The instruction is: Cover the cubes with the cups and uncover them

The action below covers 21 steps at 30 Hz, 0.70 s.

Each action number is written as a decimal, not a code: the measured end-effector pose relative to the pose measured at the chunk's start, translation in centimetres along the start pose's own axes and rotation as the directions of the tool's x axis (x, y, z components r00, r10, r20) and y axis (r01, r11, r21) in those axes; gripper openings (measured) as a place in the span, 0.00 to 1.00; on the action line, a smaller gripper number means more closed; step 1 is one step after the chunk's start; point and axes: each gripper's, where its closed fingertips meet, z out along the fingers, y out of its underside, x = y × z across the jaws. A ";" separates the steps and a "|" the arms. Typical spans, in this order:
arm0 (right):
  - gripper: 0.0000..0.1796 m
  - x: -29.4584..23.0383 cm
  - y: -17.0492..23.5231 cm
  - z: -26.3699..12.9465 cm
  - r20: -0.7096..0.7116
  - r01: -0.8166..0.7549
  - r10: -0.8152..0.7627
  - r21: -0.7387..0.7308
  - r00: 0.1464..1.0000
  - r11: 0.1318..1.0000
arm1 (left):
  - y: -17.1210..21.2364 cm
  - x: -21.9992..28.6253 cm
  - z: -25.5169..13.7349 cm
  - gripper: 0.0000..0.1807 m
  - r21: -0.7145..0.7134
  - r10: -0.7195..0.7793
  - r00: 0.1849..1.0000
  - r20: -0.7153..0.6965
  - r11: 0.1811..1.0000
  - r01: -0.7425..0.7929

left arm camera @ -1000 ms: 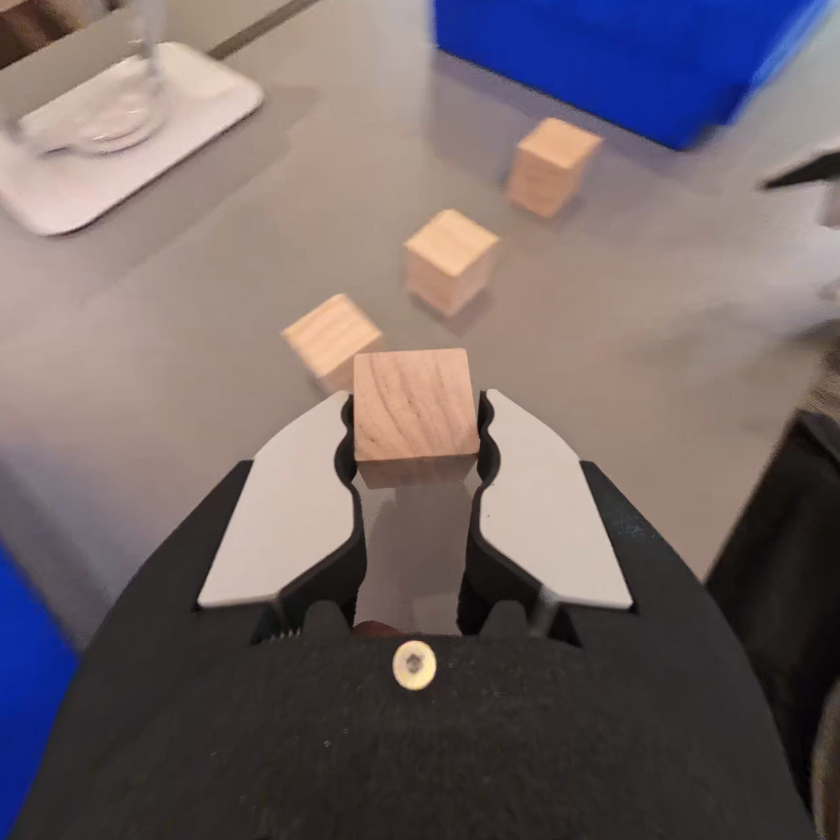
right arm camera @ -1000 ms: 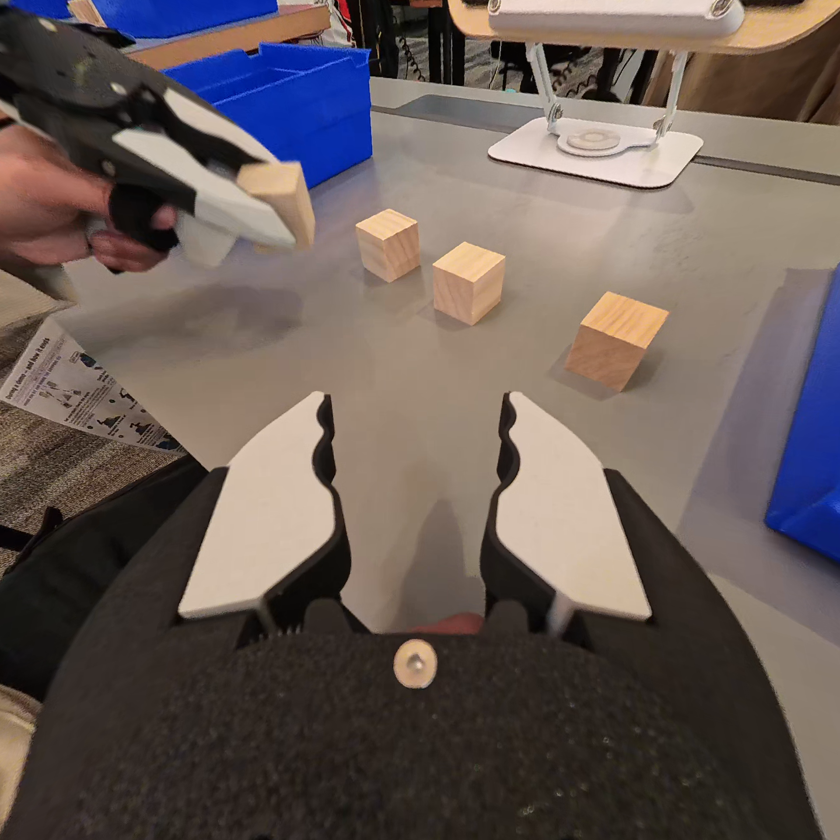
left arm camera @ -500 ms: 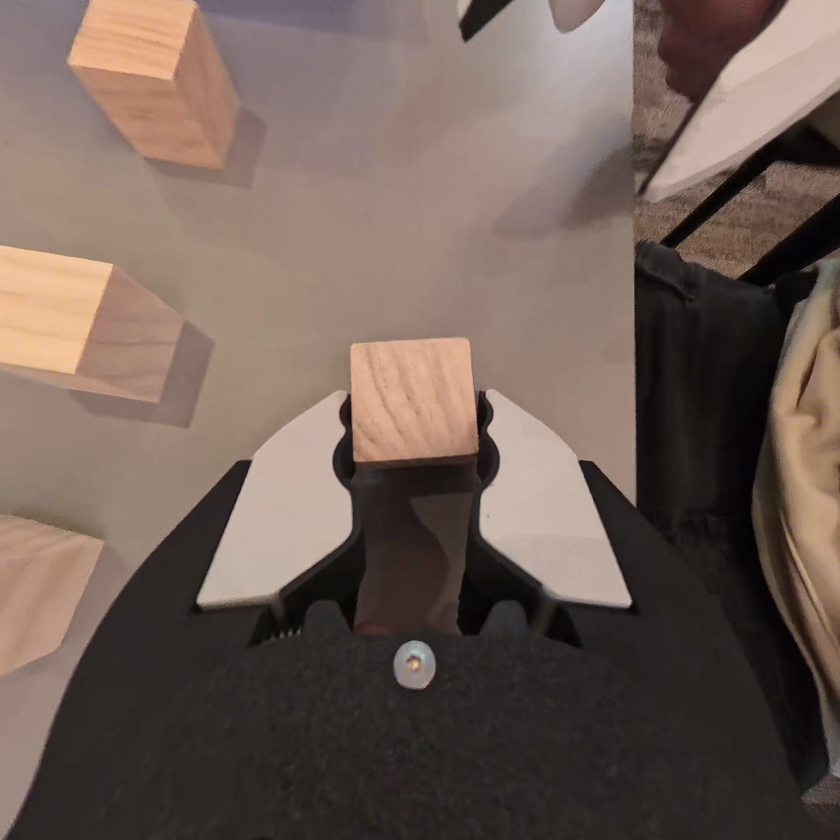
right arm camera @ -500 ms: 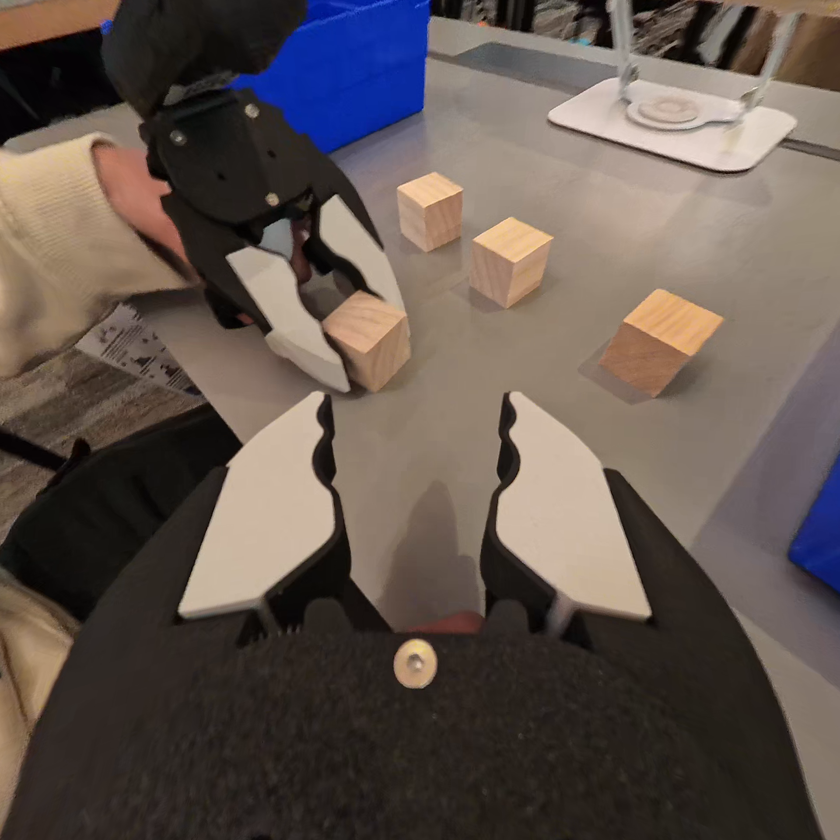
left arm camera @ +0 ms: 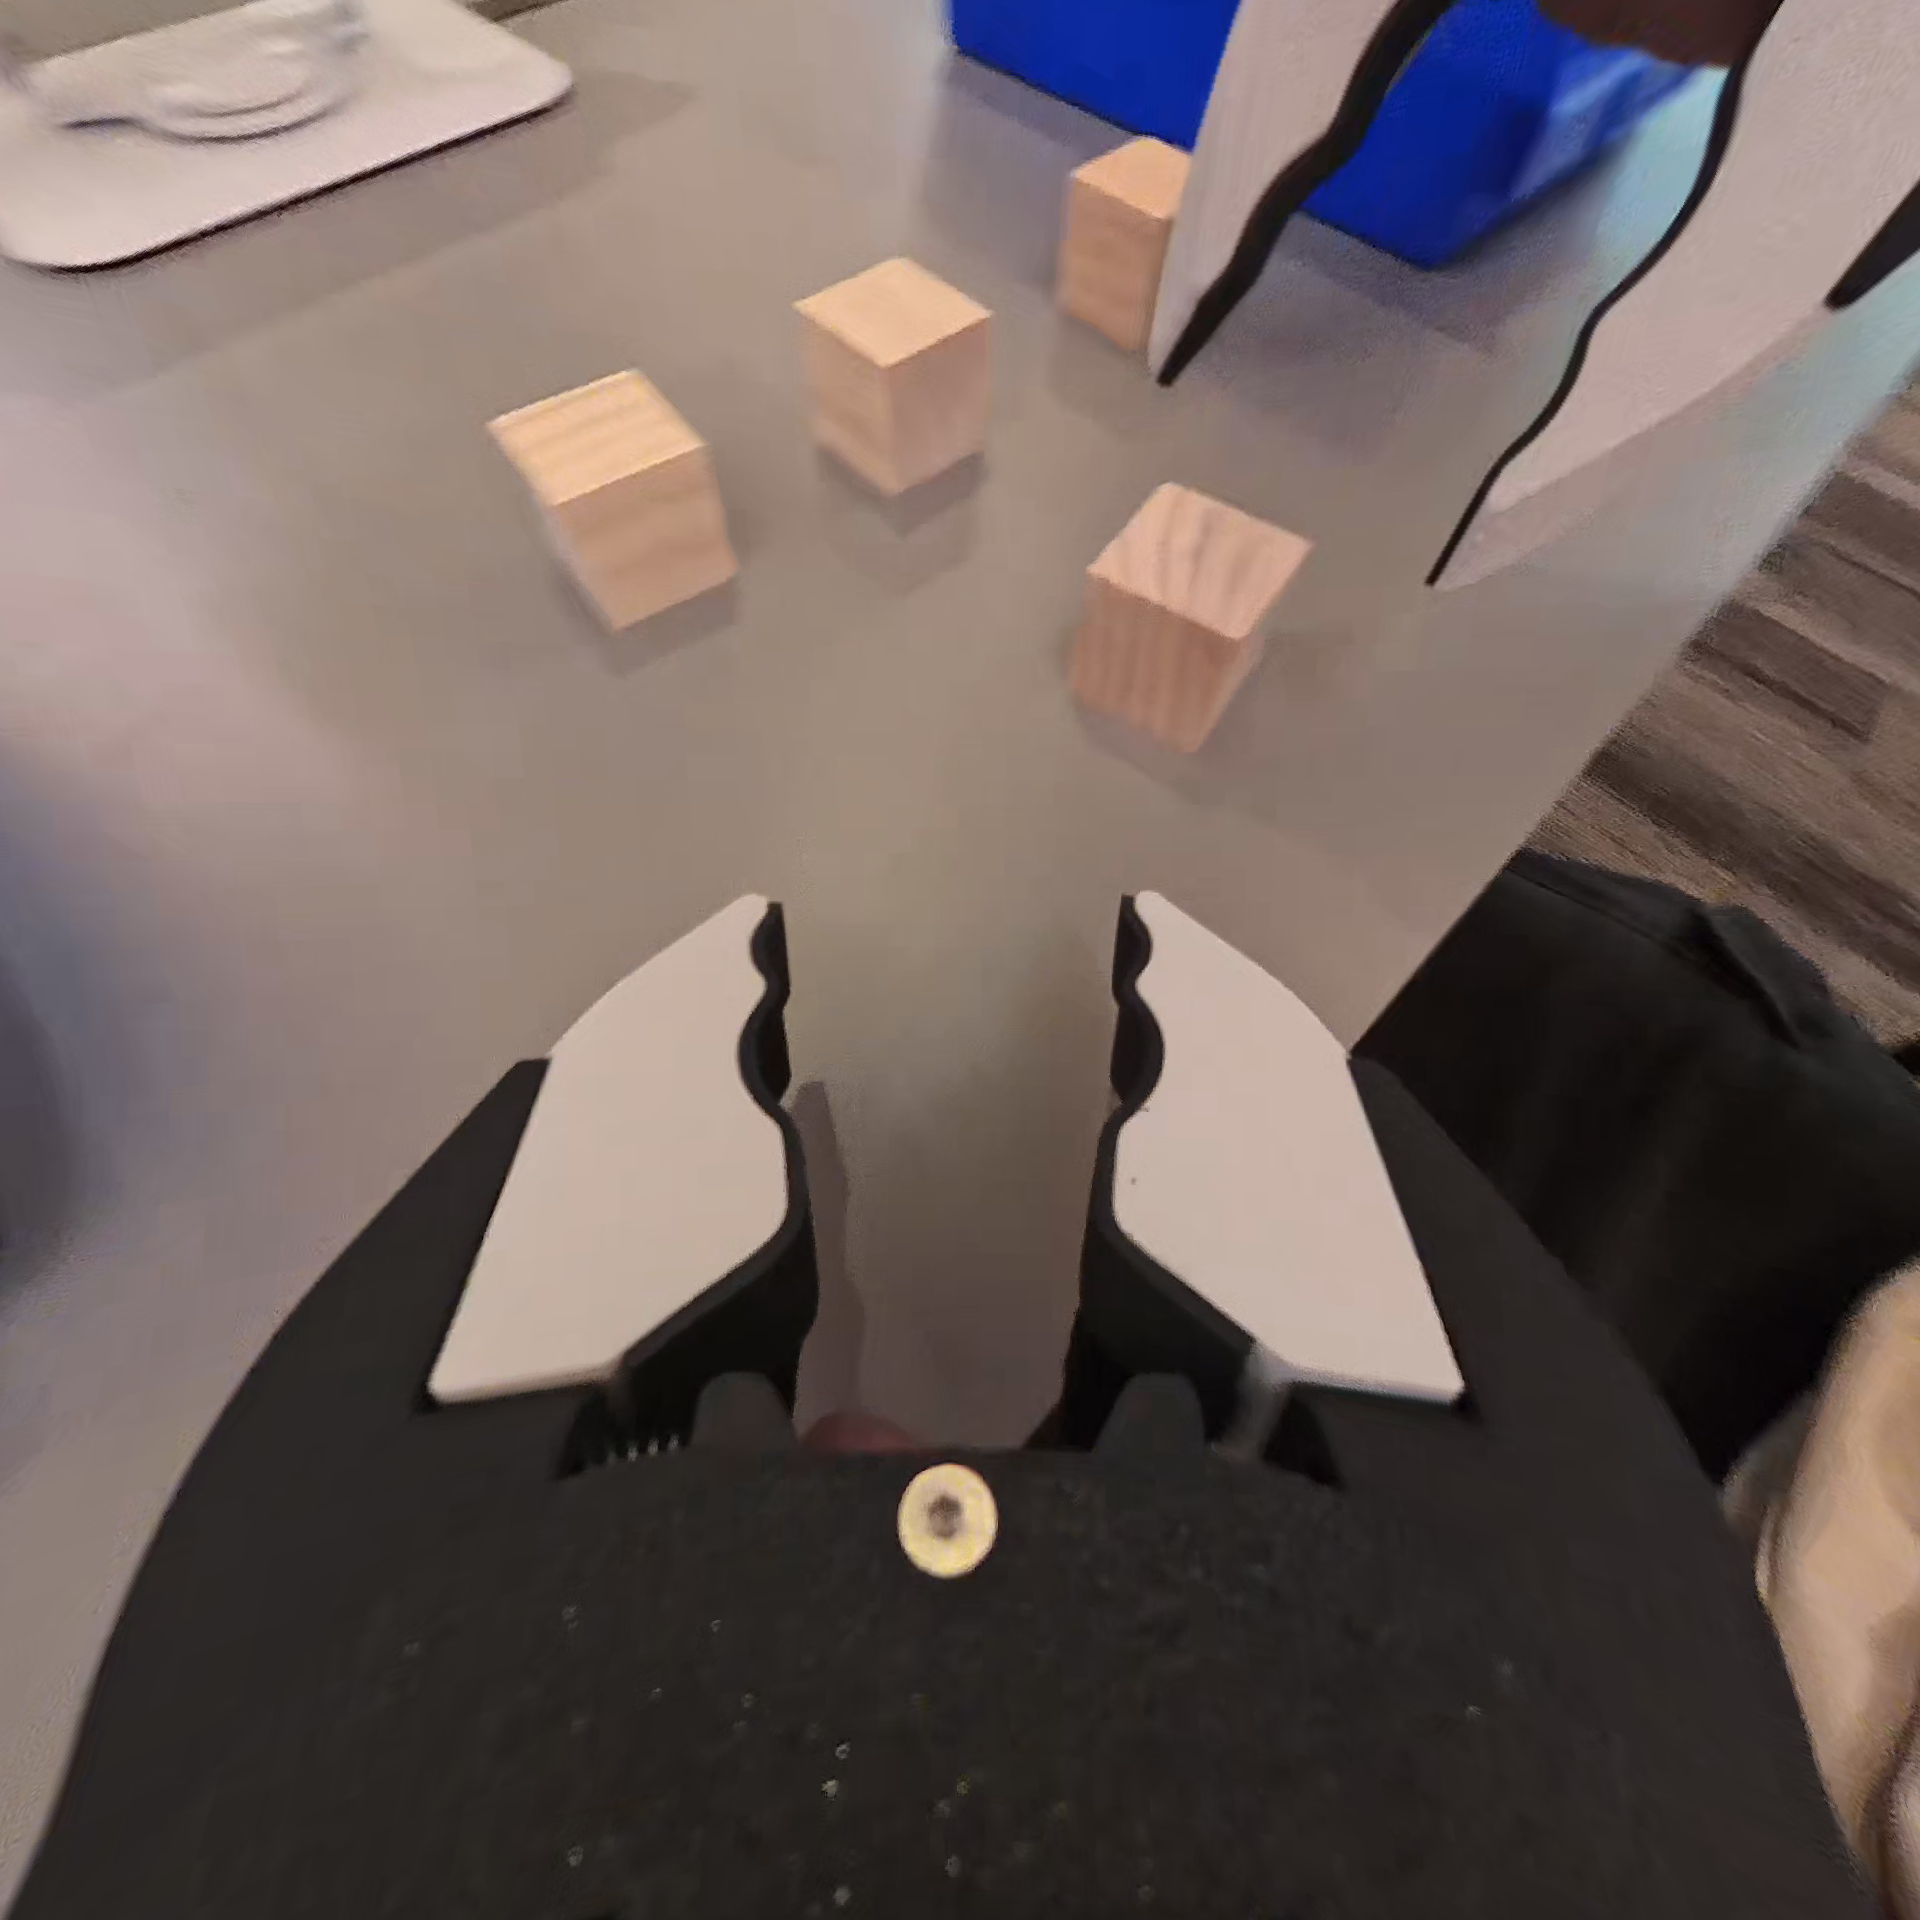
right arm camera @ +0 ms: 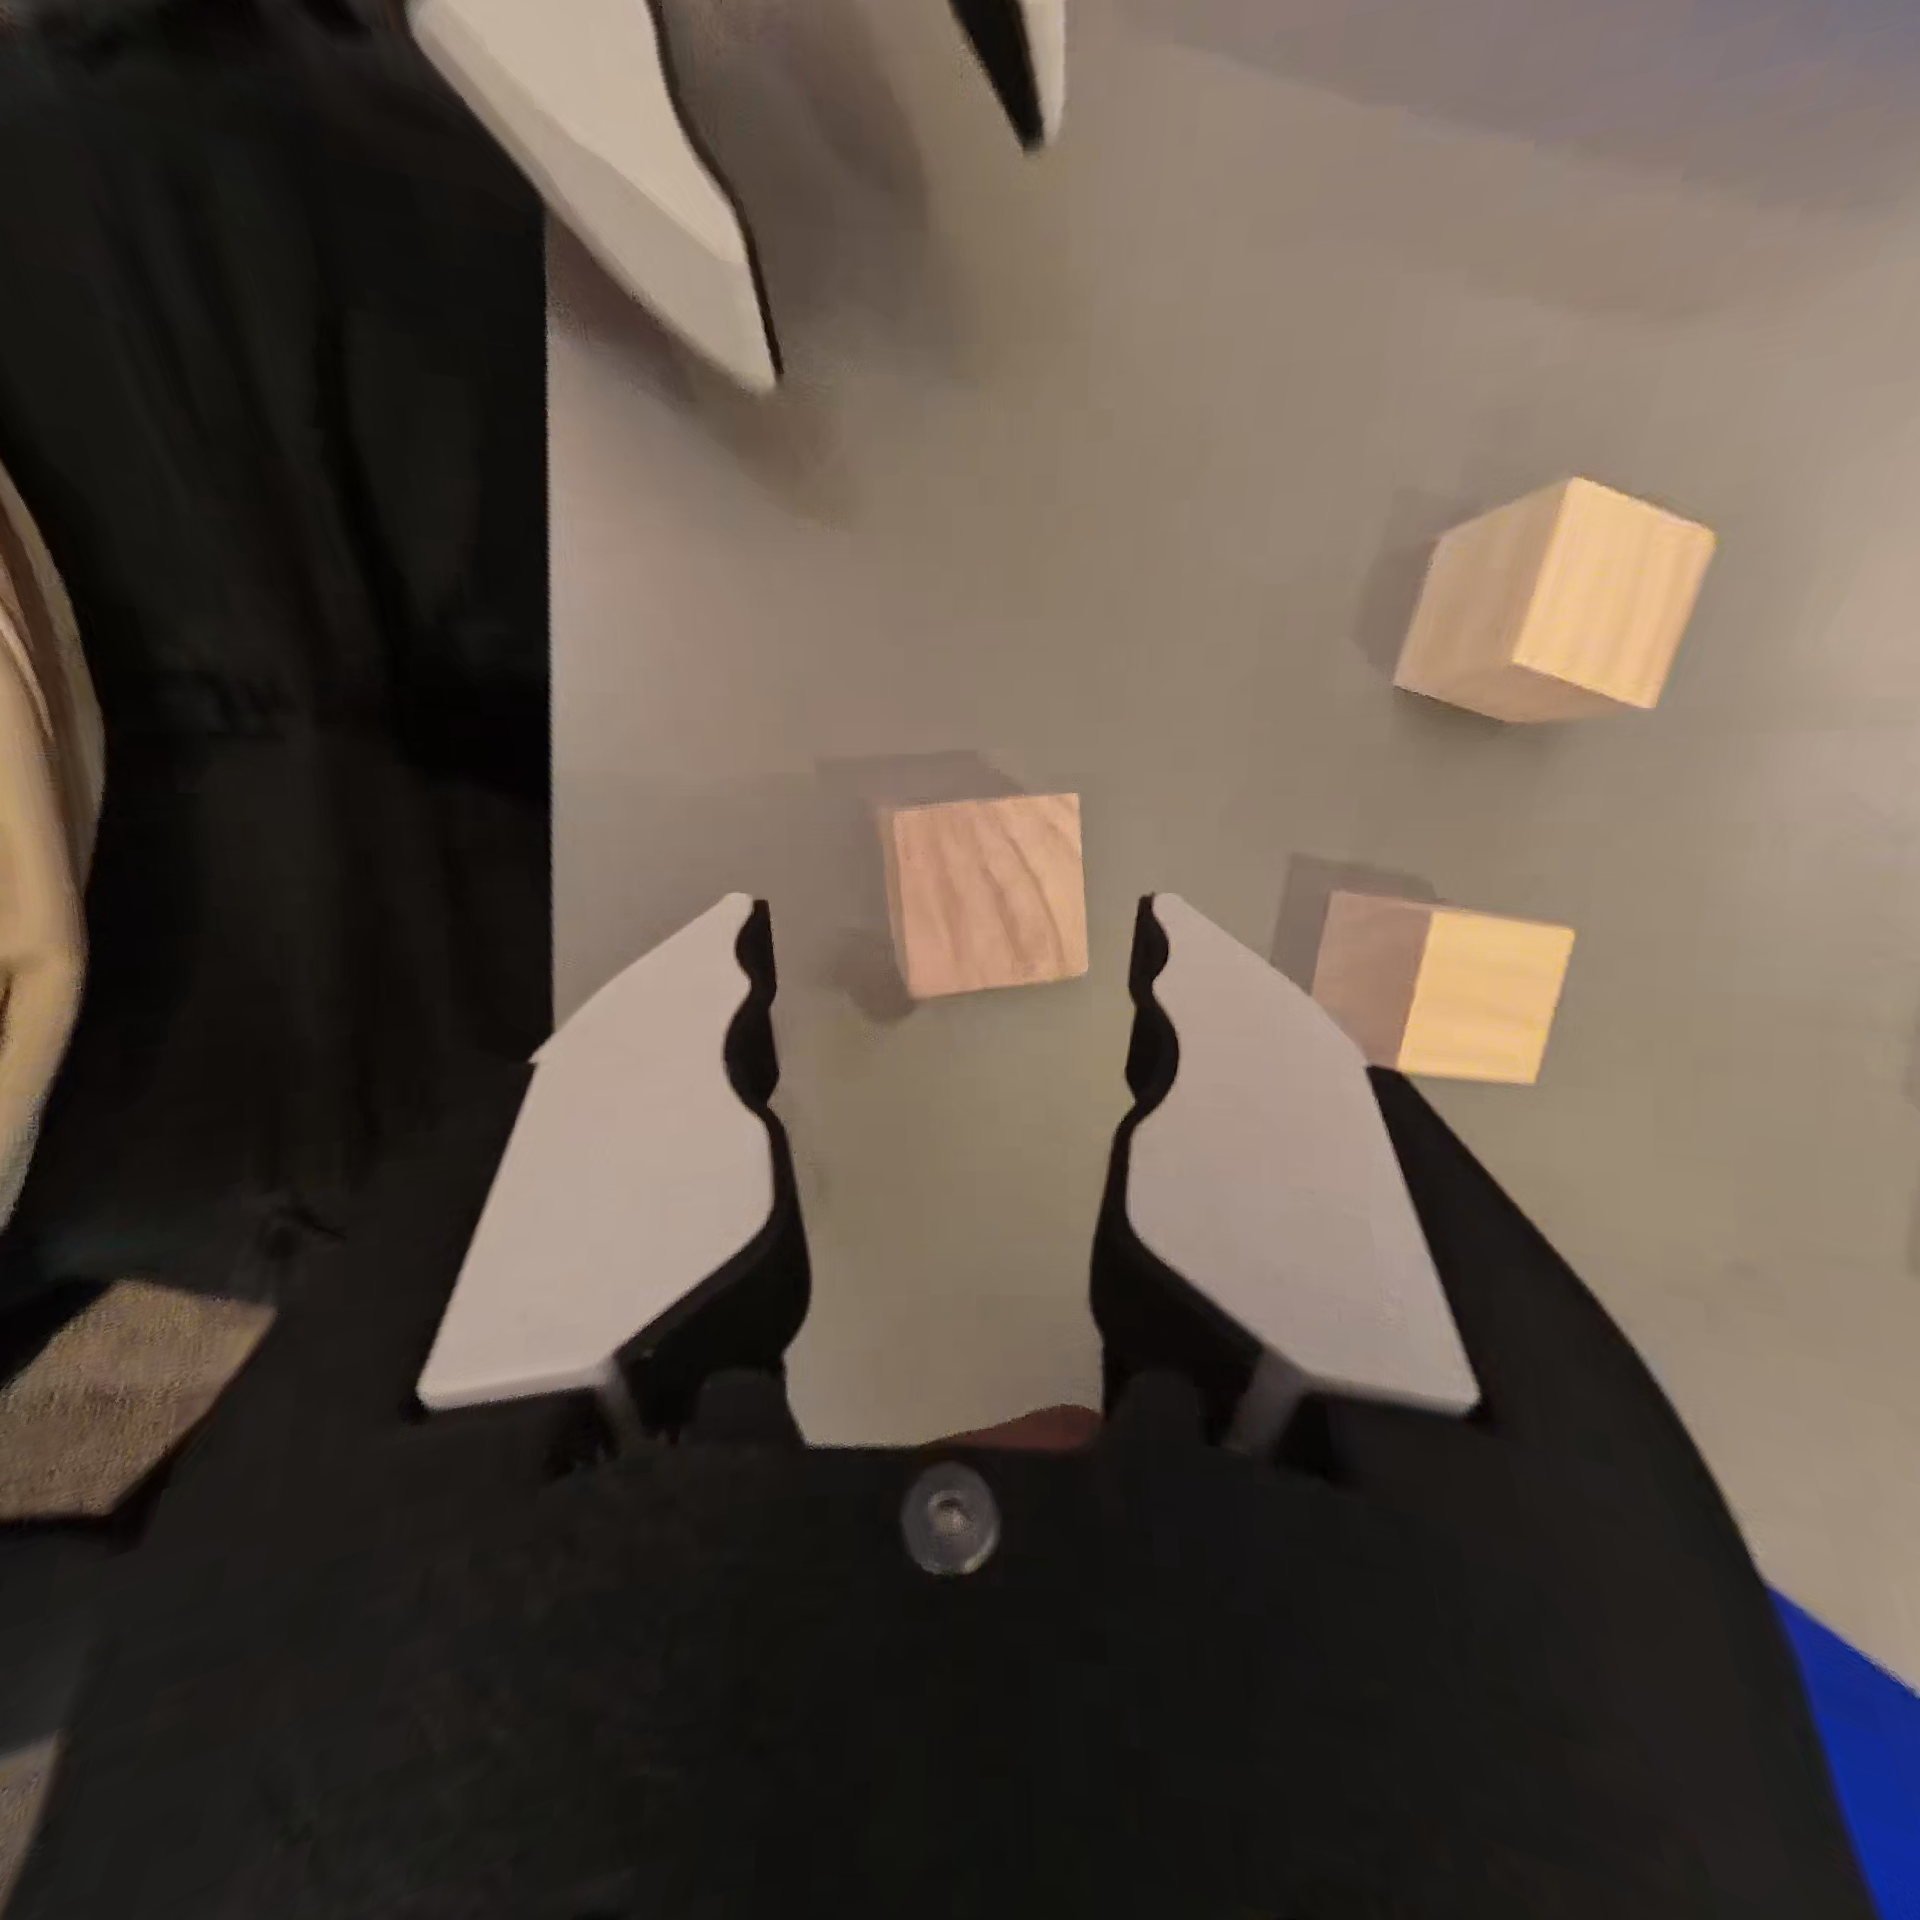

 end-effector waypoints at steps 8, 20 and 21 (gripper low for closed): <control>0.31 0.3 1.5 4.1 0.110 0.108 -0.085 -0.222 0.990 0.969 | -0.2 -0.4 -2.9 0.31 0.072 -0.016 0.991 0.132 0.997 0.007; 0.25 4.4 3.7 -9.2 -0.288 -0.119 0.112 -0.006 0.951 0.993 | 0.4 -0.4 -2.7 0.31 0.052 0.016 0.986 0.166 0.998 -0.025; 0.25 5.8 5.6 -11.5 -0.350 -0.208 0.204 0.027 0.914 0.978 | 0.4 -0.6 -2.7 0.32 0.052 0.001 0.985 0.174 0.999 -0.010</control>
